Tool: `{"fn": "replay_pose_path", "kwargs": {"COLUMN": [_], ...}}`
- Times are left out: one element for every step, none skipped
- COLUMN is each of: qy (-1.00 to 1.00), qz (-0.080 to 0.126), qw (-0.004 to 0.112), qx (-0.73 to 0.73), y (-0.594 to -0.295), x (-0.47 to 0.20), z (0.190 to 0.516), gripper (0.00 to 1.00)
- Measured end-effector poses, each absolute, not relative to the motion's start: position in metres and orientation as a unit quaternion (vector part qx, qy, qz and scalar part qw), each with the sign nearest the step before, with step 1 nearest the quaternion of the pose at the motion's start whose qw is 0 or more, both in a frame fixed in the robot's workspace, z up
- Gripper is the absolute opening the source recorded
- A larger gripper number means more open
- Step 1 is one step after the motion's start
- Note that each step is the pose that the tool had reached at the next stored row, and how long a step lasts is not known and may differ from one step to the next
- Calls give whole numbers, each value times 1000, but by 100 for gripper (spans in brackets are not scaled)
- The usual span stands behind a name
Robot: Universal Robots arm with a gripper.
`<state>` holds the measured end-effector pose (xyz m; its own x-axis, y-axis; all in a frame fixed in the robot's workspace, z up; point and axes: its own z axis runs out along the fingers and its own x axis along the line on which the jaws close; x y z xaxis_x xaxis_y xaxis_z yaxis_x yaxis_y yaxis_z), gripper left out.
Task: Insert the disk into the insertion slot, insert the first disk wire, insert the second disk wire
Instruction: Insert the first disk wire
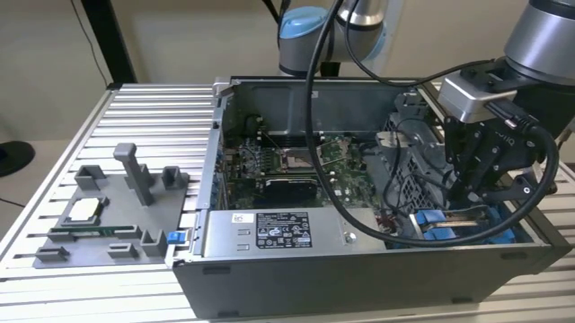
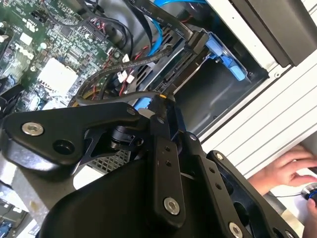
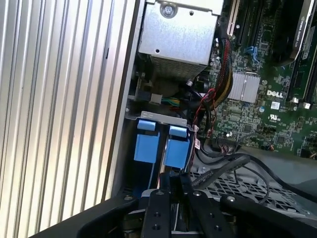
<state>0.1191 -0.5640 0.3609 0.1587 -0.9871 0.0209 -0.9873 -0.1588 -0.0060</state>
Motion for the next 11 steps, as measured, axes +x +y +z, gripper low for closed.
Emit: {"fn": "replay_pose_path", "kwargs": {"qy": [-649,-649,-649,-648,-648,-648,-648,-649,-649,-648,-648], "qz": [9,8,7,6,5,4,4,3,3,3,3], "qw": [5,6,7,8,9,10,10,10,10,10,10], "qx": [761,761,761,761,761,761,761,761,761,761,761], "y": [-564,-564,-564,-564,-564,-564,-564,-564,-564,-564,-565], "x": [119,119,120,120,120,120,120,120,120,120,120], "z": [361,360,360,359,359,359,358,358,358,358,358], "gripper": [0,0,0,0,0,0,0,0,0,0,0]}}
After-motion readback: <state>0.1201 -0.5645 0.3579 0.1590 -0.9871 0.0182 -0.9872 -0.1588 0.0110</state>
